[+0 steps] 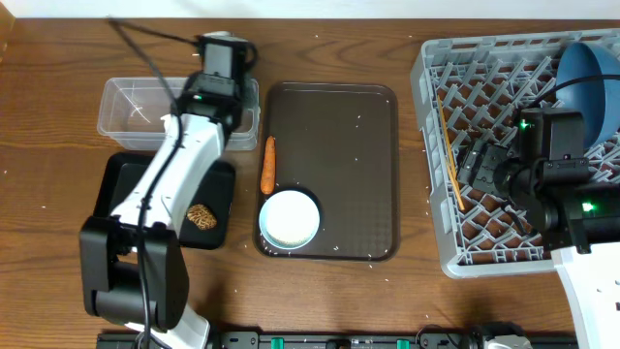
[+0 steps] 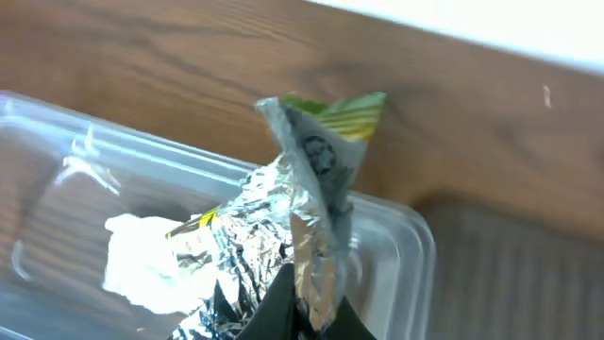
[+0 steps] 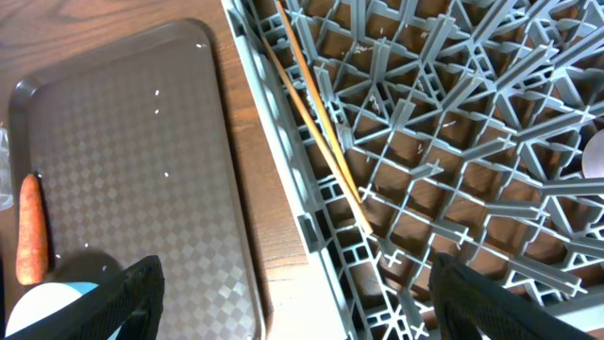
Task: Sort waste into correct bins and load items into the dishwasher rack
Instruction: 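Carry the wrapper with the left gripper and drop it in the clear bin, then reach the left gripper to the carrot and grasp it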
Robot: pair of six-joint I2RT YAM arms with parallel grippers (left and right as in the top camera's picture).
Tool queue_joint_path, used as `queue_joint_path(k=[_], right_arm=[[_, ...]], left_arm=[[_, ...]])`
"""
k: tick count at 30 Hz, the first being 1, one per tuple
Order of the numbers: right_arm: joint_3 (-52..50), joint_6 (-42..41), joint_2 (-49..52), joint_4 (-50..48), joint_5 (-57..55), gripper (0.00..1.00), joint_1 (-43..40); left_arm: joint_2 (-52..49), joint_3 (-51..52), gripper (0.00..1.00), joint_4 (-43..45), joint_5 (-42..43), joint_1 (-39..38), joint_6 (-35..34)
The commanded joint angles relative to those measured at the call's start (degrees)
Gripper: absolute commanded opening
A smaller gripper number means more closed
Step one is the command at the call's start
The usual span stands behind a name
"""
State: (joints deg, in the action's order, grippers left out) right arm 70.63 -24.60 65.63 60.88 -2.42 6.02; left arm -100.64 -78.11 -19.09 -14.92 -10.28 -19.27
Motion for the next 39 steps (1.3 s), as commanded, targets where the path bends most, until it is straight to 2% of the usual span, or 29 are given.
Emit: queue_joint_path(k=[1,2,3,4,13,16,18,19,20,21,23,25,27,29,34,39], right_arm=[[0.07,-0.22,-0.04,0.66,-0.72,0.83,-0.37],[0.07,-0.22,-0.04,0.79,-0.55,0.83,-0.37],[0.07,-0.22,-0.04,0.96,-0.55,0.83,-0.37],[0.07,-0.22,-0.04,1.11,-0.55,0.83,-0.37],[0.07,0.02,-0.04,1.95,-0.59,0.83,-0.37],[0.07,0.0,-0.02,1.92,-0.57,0.83,-0.37],[0.07,0.0,-0.04,1.9,-0.57,0.83,-0.37],[0.07,0.0,-0.02,1.92,-0.57,0.83,-0.37],[0.07,-0.02,-0.02,1.9,-0.57,0.83,-0.37],[0.07,-0.02,-0.02,1.9,-0.57,0.83,-0.37],[0.07,-0.02,-0.02,1.92,-0.57,0.83,-0.37],[0.07,0.0,-0.02,1.95,-0.57,0.83,-0.37],[0.07,0.0,-0.02,1.92,-0.57,0.84,-0.37],[0.07,0.0,-0.02,1.92,-0.57,0.84,-0.37],[0.07,0.0,-0.02,1.9,-0.57,0.84,-0.37],[0.07,0.0,-0.02,1.75,-0.35,0.84,-0.37]], left_arm=[[-0.22,0.11,0.07,0.83,-0.76,0.5,-10.69],[-0.22,0.11,0.14,0.98,-0.79,0.52,-10.64],[-0.22,0.11,0.45,1.01,-0.79,0.5,-10.64],[-0.22,0.11,0.5,1.01,-0.79,0.5,-10.64],[6.19,0.09,0.5,1.53,-0.81,0.5,-8.85],[10.45,0.09,0.5,-1.44,-0.79,0.5,-8.85],[13.16,0.09,0.41,-6.27,-0.81,0.5,-8.85],[13.7,0.09,0.28,-8.04,-0.85,0.5,-8.81],[13.86,0.09,0.19,-9.35,-0.87,0.5,-7.65],[13.79,0.09,0.13,-10.36,-0.87,0.5,-6.1],[13.42,0.11,0.11,-13.22,-0.35,0.48,-4.76],[13.42,0.11,0.15,-16.04,2.82,0.09,-1.57],[13.57,0.09,0.31,-19.26,8.39,-0.79,2.91],[13.81,0.09,0.38,-23.87,12.31,-2.34,4.26],[13.81,0.11,0.41,-33.62,12.13,-7.65,4.26],[13.81,1.33,0.44,-35.98,11.89,-13.68,4.26]])
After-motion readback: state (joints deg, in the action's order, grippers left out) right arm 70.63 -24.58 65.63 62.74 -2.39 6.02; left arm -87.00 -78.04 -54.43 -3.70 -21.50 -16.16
